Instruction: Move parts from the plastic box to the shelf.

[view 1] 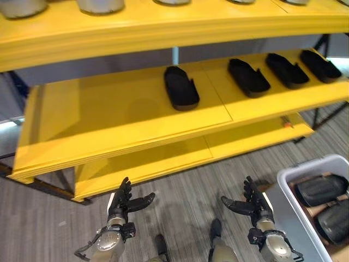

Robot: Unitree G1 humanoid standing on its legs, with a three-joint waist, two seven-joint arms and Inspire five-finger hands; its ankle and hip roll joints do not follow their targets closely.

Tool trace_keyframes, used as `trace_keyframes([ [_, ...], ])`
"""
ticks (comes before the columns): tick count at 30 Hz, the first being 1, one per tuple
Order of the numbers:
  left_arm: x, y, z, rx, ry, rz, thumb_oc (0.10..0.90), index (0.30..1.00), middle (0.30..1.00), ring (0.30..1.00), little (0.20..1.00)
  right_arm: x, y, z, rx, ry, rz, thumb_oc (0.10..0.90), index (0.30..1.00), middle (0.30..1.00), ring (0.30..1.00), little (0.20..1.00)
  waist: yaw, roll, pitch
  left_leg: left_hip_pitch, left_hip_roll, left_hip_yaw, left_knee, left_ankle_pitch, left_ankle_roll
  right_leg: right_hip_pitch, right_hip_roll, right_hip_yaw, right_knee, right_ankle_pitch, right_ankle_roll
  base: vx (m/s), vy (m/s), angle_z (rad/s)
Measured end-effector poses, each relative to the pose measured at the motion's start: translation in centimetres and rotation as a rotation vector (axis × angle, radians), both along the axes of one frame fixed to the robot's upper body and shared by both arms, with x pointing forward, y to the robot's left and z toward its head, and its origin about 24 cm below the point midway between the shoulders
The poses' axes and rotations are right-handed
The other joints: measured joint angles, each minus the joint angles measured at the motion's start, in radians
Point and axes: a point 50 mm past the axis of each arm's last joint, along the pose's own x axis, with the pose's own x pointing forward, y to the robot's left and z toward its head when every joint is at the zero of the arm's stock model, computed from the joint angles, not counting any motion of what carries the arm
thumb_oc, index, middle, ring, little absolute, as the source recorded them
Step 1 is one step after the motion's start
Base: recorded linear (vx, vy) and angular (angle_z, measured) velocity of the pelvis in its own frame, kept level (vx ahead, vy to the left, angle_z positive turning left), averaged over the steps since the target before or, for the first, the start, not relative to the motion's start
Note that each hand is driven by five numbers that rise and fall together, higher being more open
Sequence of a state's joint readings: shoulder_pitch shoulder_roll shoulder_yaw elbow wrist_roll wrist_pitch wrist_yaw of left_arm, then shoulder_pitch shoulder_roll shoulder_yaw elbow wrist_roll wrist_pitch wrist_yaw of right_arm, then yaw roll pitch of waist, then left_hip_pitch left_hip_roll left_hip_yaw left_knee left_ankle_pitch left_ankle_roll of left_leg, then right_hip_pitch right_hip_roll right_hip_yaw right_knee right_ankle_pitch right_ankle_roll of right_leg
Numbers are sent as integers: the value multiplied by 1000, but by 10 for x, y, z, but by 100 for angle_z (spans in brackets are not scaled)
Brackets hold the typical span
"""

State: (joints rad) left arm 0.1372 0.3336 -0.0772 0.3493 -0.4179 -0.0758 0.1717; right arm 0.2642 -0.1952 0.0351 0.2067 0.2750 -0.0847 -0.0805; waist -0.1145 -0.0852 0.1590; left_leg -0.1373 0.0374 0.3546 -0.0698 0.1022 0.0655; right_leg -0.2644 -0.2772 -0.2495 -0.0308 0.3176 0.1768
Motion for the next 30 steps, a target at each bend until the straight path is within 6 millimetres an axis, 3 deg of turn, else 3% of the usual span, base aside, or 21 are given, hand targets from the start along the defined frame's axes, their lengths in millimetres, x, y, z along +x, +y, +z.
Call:
trace_keyframes([
  [2, 1, -1, 1, 6, -11, -15, 900, 1000, 1000, 1000, 1000, 2, -2, 0, -4, -2, -12, 900, 1000, 1000, 1000, 1000, 47, 37, 24, 1, 69, 71, 0, 10, -1, 0, 25, -148, 92, -86, -13, -160, 135, -122],
  [4, -6, 3, -2, 8, 7, 6, 900, 1000, 1000, 1000, 1000, 9, 3, 3, -6, -18, 19, 900, 1000, 1000, 1000, 1000, 113, 63, 40, 22, 156, 178, 21, 8, 0, 48, -4, -441, 204, -151, -39, -79, 83, -173],
  [5, -13, 7, -5, 14, 29, 25, 900, 1000, 1000, 1000, 1000, 13, 8, 6, -8, -31, 43, 900, 1000, 1000, 1000, 1000, 124, 67, 43, 29, 183, 215, 46, -14, 4, 103, -40, -529, 255, -187, -51, -24, -55, -155],
  [6, -17, 8, -7, 15, 41, 35, 900, 1000, 1000, 1000, 1000, 17, 10, 8, -15, -46, 61, 900, 1000, 1000, 1000, 1000, 125, 52, 40, 47, 179, 230, 46, -22, -12, 137, -70, -502, 281, -197, -61, -15, -122, -103],
  [7, -19, 10, -8, 18, 46, 40, 900, 1000, 1000, 1000, 1000, 18, 11, 9, -20, -53, 70, 900, 1000, 1000, 1000, 1000, 118, 32, 36, 57, 159, 232, 45, -27, -32, 174, -87, -418, 275, -161, -50, -36, -179, -71],
  [8, -19, 11, -6, 20, 40, 42, 900, 1000, 1000, 1000, 1000, 22, 11, 12, -24, -66, 75, 900, 1000, 1000, 1000, 1000, 118, 13, 35, 63, 143, 239, 47, -18, -62, 189, -95, -329, 231, -169, -8, -52, -206, -81],
  [9, -18, 12, -5, 13, 31, 58, 900, 1000, 1000, 1000, 1000, 28, 11, 17, -38, -85, 85, 900, 1000, 1000, 1000, 1000, 115, 6, 38, 65, 138, 247, 48, -5, -83, 198, -79, -289, 174, -210, 2, -28, -277, -80],
  [10, -18, 9, -7, -5, 28, 66, 900, 1000, 1000, 1000, 1000, 31, 8, 19, -55, -91, 89, 900, 1000, 1000, 1000, 1000, 87, 16, 39, 69, 142, 240, 49, 15, -109, 223, -46, -281, 117, -236, -20, 0, -282, -69],
  [11, -17, 4, -7, -21, 21, 66, 900, 1000, 1000, 1000, 1000, 28, 4, 18, -69, -78, 91, 900, 1000, 1000, 1000, 1000, 83, 26, 38, 74, 155, 239, 52, 22, -122, 229, -26, -276, 97, -230, -27, 33, -275, -46],
  [16, -22, -2, -9, -57, 21, 59, 900, 1000, 1000, 1000, 1000, 16, -5, 11, -94, -32, 87, 900, 1000, 1000, 1000, 1000, 64, 29, 37, 106, 209, 247, 58, 22, -148, 234, 26, -240, 67, -247, -39, 15, -163, -31],
  [19, -25, -6, -10, -77, 18, 69, 900, 1000, 1000, 1000, 1000, 9, -8, 8, -106, -6, 92, 900, 1000, 1000, 1000, 1000, 61, 48, 30, 106, 225, 252, 50, 42, -157, 240, 54, -232, 32, -231, -55, 53, -241, -13],
  [23, -36, -7, -16, -90, 48, 63, 900, 1000, 1000, 1000, 1000, 9, -8, 9, -103, -11, 98, 900, 1000, 1000, 1000, 1000, 62, 99, 1, 114, 244, 265, 46, 56, -165, 261, 93, -223, -25, -199, -68, 48, -156, -12],
  [25, -39, -9, -18, -94, 59, 58, 900, 1000, 1000, 1000, 1000, 10, -9, 9, -107, -12, 97, 900, 1000, 1000, 1000, 1000, 60, 137, -21, 128, 257, 265, 33, 64, -177, 280, 115, -222, -45, -190, -75, 59, -156, -11],
  [30, -37, -10, -17, -93, 54, 54, 900, 1000, 1000, 1000, 1000, 12, -9, 11, -112, -19, 99, 900, 1000, 1000, 1000, 1000, 34, 157, -23, 155, 301, 258, 31, 82, -204, 277, 164, -195, -52, -213, -86, 37, -222, -24],
])
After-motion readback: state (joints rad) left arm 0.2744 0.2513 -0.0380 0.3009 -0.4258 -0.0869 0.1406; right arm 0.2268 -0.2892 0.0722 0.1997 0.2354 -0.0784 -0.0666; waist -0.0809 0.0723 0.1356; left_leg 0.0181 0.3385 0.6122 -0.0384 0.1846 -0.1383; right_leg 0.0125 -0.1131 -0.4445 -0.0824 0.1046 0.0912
